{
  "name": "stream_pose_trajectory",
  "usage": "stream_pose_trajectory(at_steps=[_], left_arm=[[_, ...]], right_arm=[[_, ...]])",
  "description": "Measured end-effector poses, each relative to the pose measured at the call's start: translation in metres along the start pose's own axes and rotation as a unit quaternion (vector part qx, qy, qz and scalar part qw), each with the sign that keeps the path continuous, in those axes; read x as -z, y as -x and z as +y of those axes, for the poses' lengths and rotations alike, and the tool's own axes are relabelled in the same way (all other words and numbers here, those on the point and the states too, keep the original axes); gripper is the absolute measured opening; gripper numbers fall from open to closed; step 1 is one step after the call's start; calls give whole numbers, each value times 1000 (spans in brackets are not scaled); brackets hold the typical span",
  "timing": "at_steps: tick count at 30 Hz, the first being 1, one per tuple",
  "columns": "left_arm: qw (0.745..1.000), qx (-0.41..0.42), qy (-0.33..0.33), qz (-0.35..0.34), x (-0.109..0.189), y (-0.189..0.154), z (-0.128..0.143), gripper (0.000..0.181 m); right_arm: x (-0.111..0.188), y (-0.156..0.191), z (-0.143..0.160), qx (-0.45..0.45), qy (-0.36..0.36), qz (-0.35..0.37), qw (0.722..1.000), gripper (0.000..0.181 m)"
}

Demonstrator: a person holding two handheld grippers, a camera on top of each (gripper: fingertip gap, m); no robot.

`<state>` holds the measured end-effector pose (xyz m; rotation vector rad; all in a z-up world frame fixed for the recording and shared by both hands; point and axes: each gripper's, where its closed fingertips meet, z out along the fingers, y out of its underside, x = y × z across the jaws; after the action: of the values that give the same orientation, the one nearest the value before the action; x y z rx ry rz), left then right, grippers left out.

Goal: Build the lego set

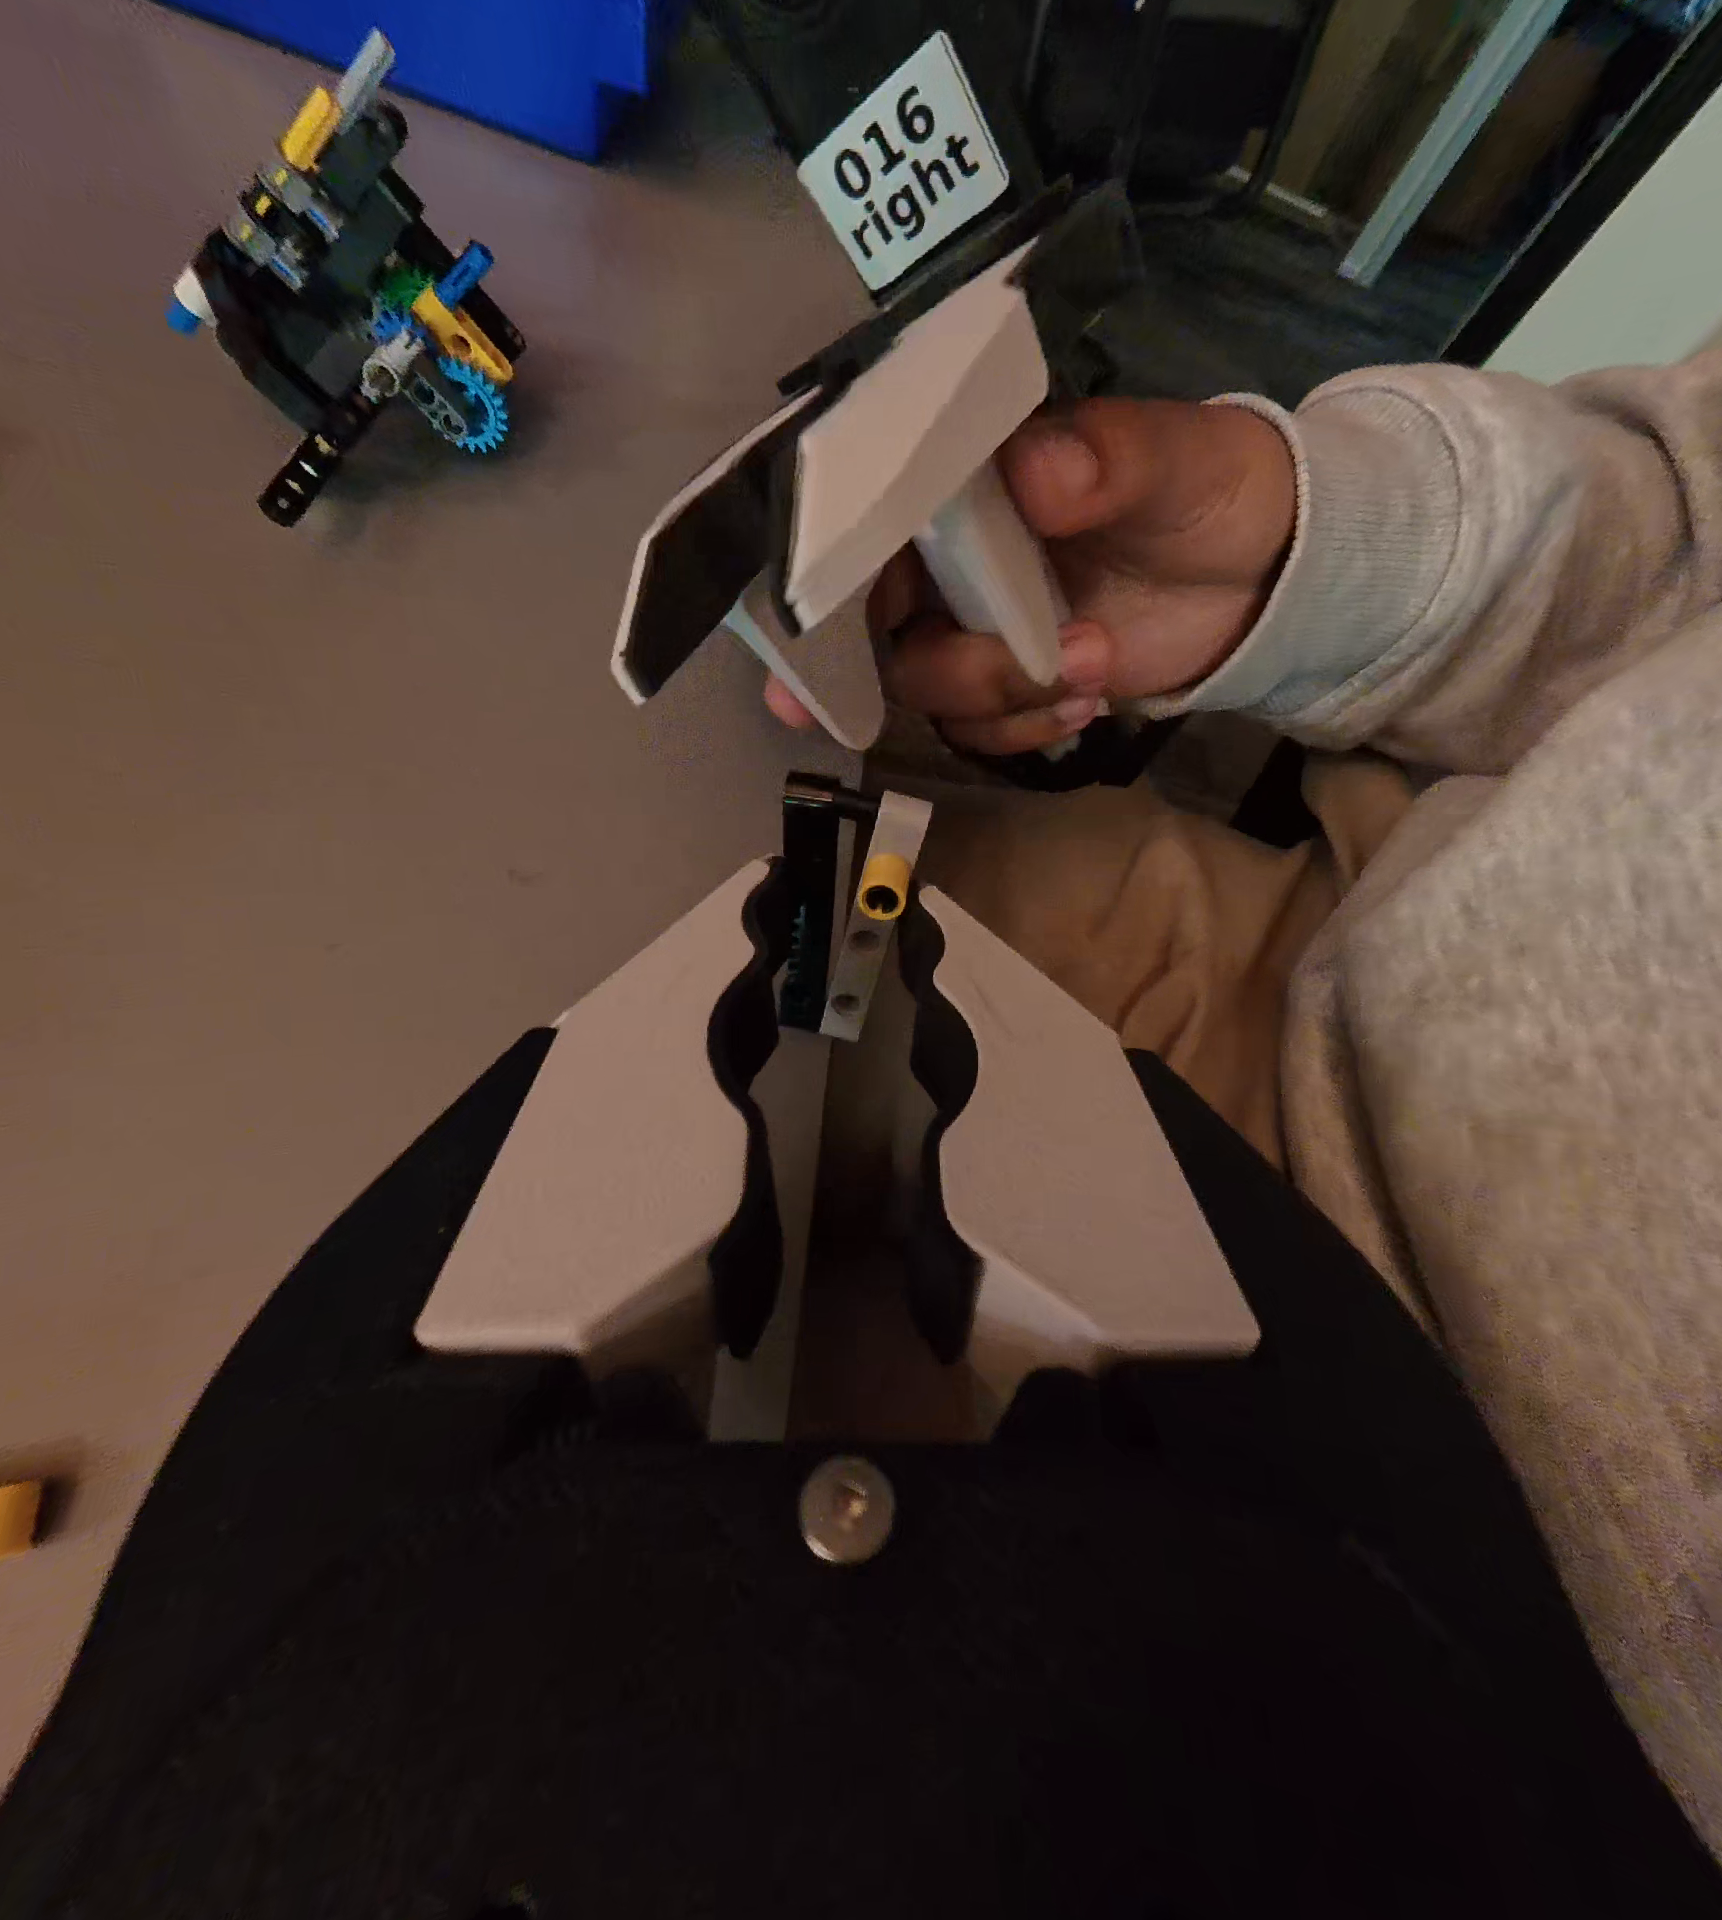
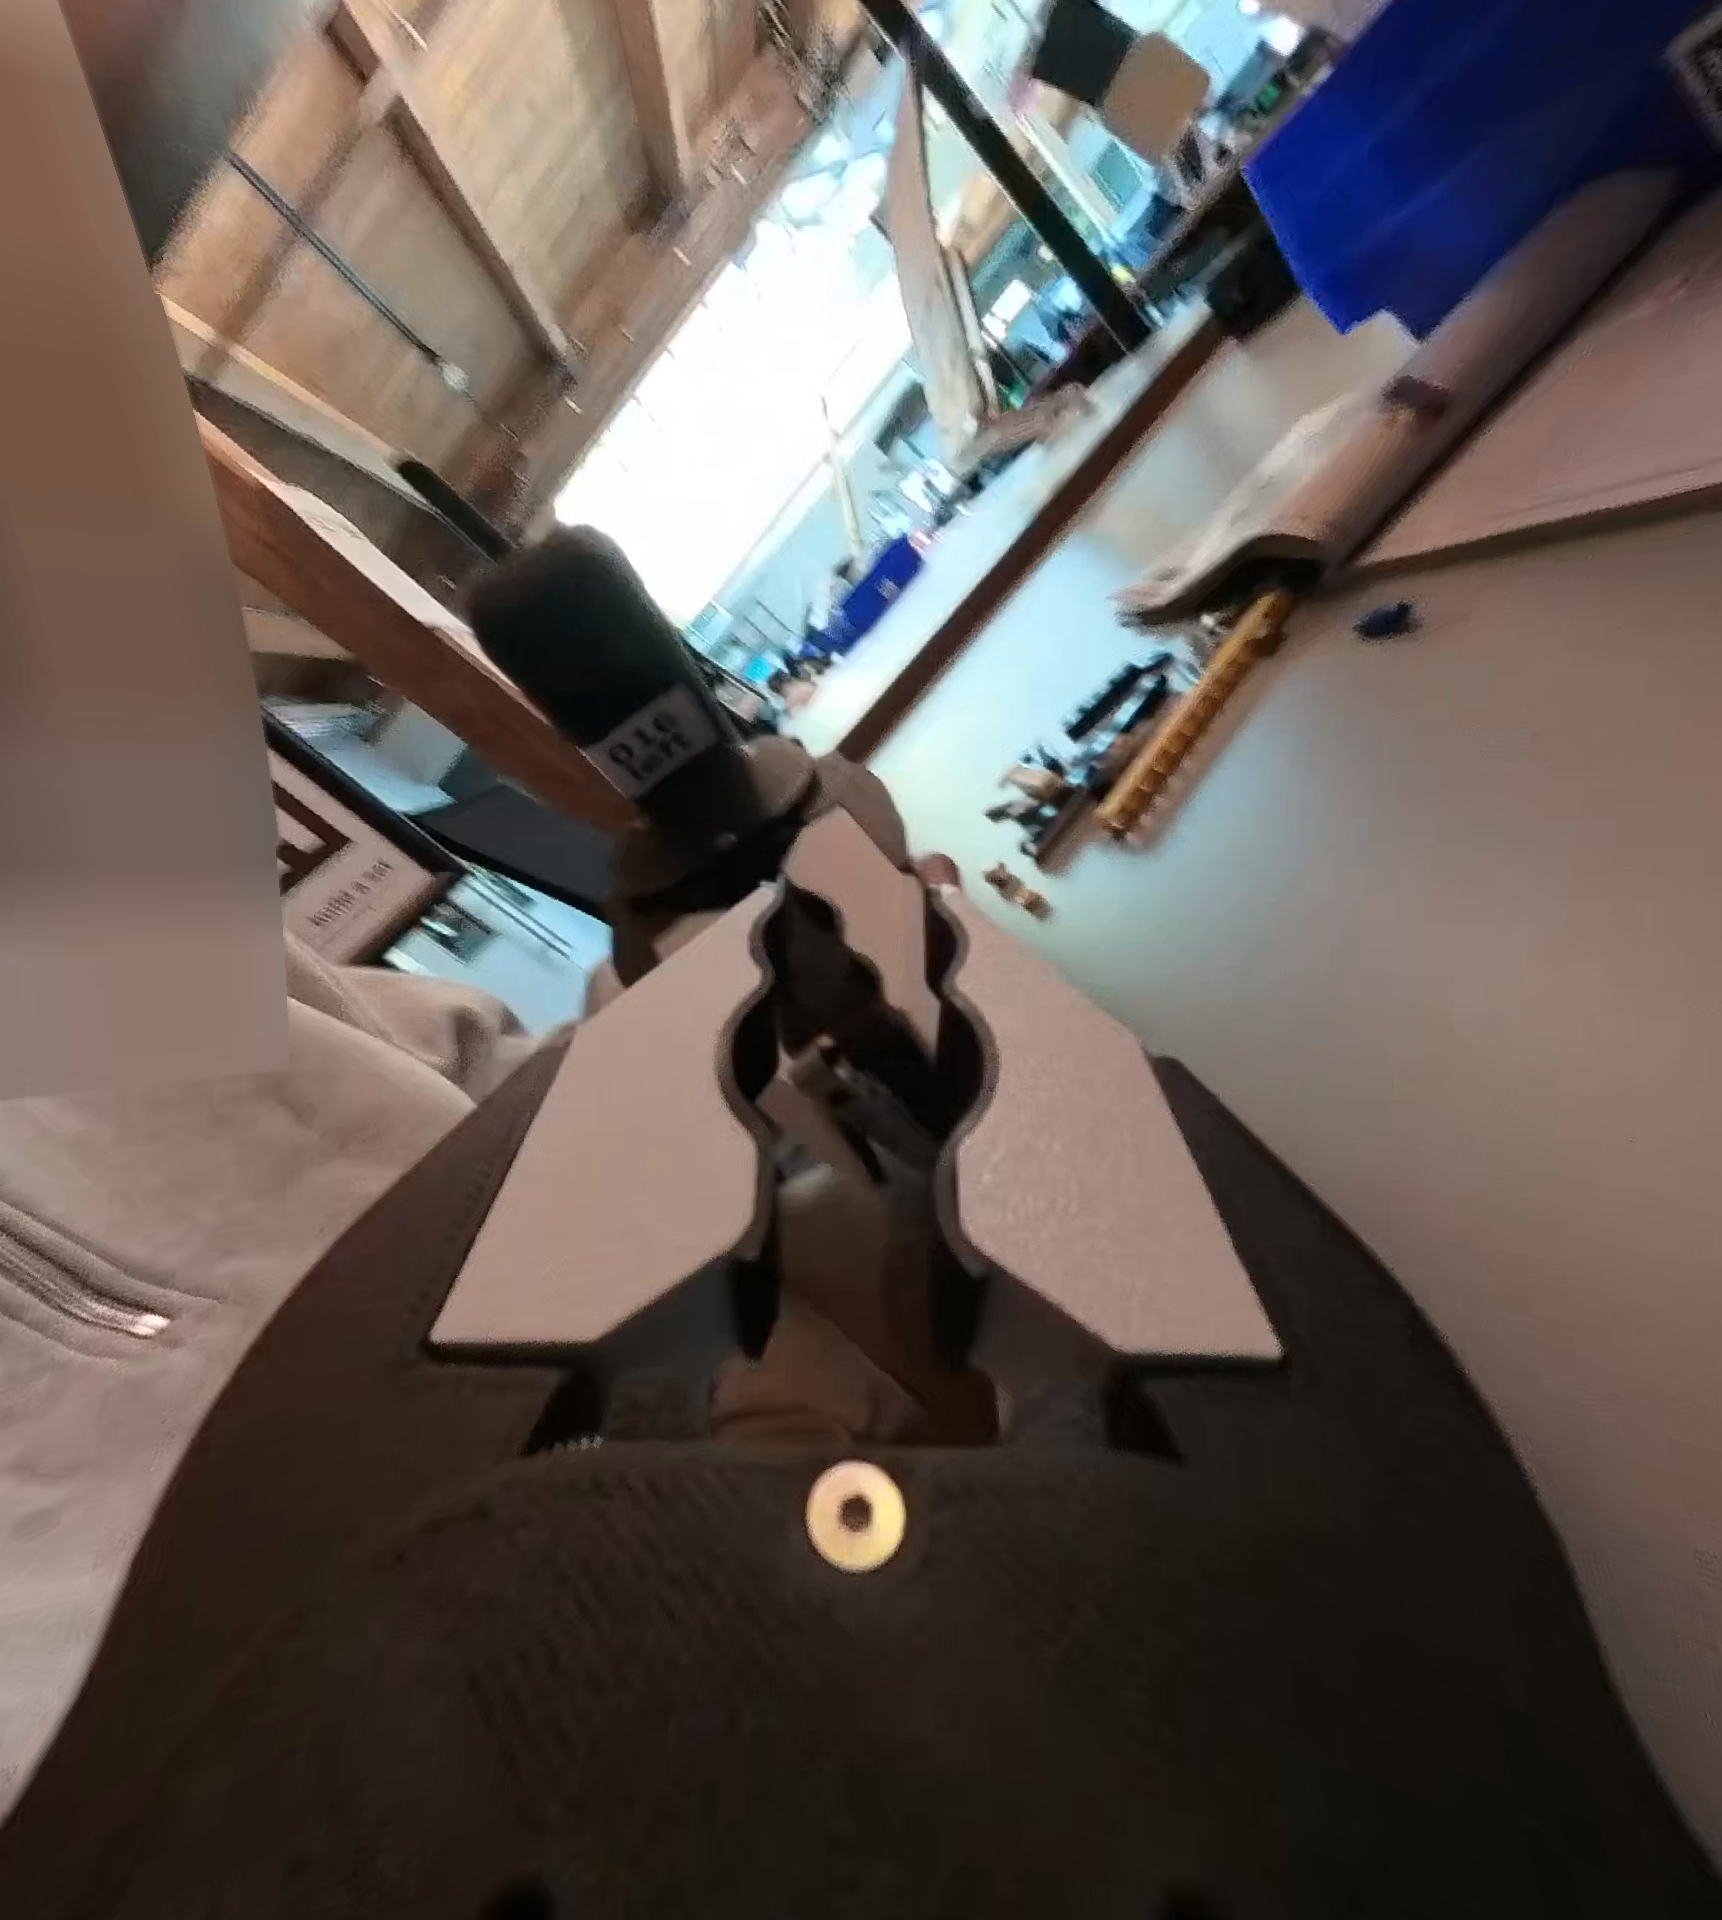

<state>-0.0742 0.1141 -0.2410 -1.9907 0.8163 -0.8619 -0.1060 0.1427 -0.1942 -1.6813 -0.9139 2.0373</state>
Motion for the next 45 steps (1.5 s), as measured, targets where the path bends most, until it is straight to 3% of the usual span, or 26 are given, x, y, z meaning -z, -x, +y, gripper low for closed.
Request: stream_pose_trajectory(at_steps=[2, 7, 9, 13, 21, 28, 31, 33, 34, 37, 39, 42, 45], left_arm=[[1000, 4, -11, 4, 2, 0, -3, 19], [998, 32, -42, 26, 9, 1, -11, 19], [998, 37, -47, 33, 10, 0, -12, 19], [998, 27, -51, 33, 11, -1, -14, 19], [998, 44, -36, 32, 10, 4, -11, 18], [998, 34, -45, 35, 11, 1, -13, 17], [998, 34, -44, 42, 10, 0, -13, 17], [997, 31, -52, 40, 10, -1, -15, 18], [997, 28, -61, 42, 11, -2, -18, 18], [994, 32, -83, 57, 17, -4, -24, 18], [989, 62, -100, 90, 23, -6, -28, 18], [965, 125, -143, 183, 38, -15, -39, 17], [944, 164, -152, 243, 46, -21, -42, 17]], right_arm=[[-1, -4, 9, 12, 24, 17, 999, 27], [-13, 4, 19, -30, 19, -19, 999, 26], [-12, 6, 15, -49, 5, -34, 998, 11], [-13, 8, 13, -84, 0, -57, 995, 9], [-16, 2, 17, -47, 40, -17, 998, 10], [-15, 5, 17, -57, 26, -27, 998, 11], [-14, 6, 17, -29, 35, -22, 999, 10], [-13, 7, 11, 38, 32, -14, 999, 12], [-12, 5, 7, 83, 26, 7, 996, 22], [-7, 23, -12, 244, -2, 20, 970, 51], [-4, 41, -18, 374, -11, 22, 927, 76], [-1, 52, -12, 513, -5, 56, 856, 74], [-2, 55, 5, 586, 22, 69, 807, 63]])
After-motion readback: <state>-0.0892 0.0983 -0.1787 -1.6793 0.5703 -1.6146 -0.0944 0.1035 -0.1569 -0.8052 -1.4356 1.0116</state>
